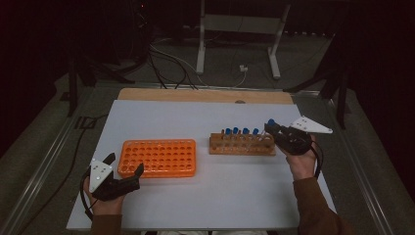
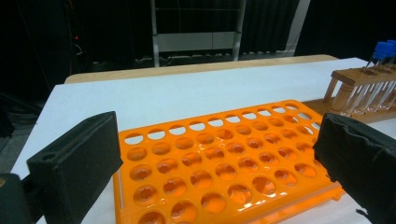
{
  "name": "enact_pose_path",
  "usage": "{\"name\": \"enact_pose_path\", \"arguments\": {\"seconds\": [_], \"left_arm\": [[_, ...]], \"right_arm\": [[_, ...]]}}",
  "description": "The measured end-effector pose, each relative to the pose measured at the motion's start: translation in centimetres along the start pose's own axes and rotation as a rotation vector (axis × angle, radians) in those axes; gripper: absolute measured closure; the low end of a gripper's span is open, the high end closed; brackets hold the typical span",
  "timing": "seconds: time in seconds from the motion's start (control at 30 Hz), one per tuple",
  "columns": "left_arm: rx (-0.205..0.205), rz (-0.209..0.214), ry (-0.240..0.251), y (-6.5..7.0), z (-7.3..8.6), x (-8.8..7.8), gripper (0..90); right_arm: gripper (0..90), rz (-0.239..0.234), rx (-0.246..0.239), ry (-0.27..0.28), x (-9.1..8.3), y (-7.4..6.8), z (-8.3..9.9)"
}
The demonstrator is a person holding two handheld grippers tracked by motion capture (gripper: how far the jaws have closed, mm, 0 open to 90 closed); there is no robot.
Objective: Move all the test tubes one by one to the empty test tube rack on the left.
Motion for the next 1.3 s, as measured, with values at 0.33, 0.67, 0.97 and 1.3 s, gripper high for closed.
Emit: {"name": "enact_pose_path", "arguments": {"seconds": [0.33, 0.67, 0.97, 1.3], "left_arm": [[-0.002, 0.057, -0.006, 1.7, -0.2, 0.6, 1.4], [0.060, 0.158, -0.026, 5.8, -1.1, 2.5, 1.4], [0.107, 0.246, -0.033, 10.0, -2.0, 5.0, 1.4], [0.117, 0.332, -0.090, 14.2, -1.2, 8.3, 2.9]], "right_arm": [[76.5, -0.047, 0.010, 0.012, -0.2, -1.4, 0.4], [76.4, -0.105, 0.018, 0.015, 0.2, -2.7, 0.1], [76.4, -0.153, 0.024, -0.003, 1.1, -4.3, 0.1], [76.4, -0.194, 0.045, -0.011, 2.1, -5.6, 0.0]]}}
Point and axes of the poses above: each handheld gripper's, and its own axes: x roughly forward along the jaws, z roughly out of its underside, y roughly to its right, the point moved 5 cm from there along x, roughly forward along the jaws, and after that the axes turned 12 degrees about -x, right-handed, at the moved point
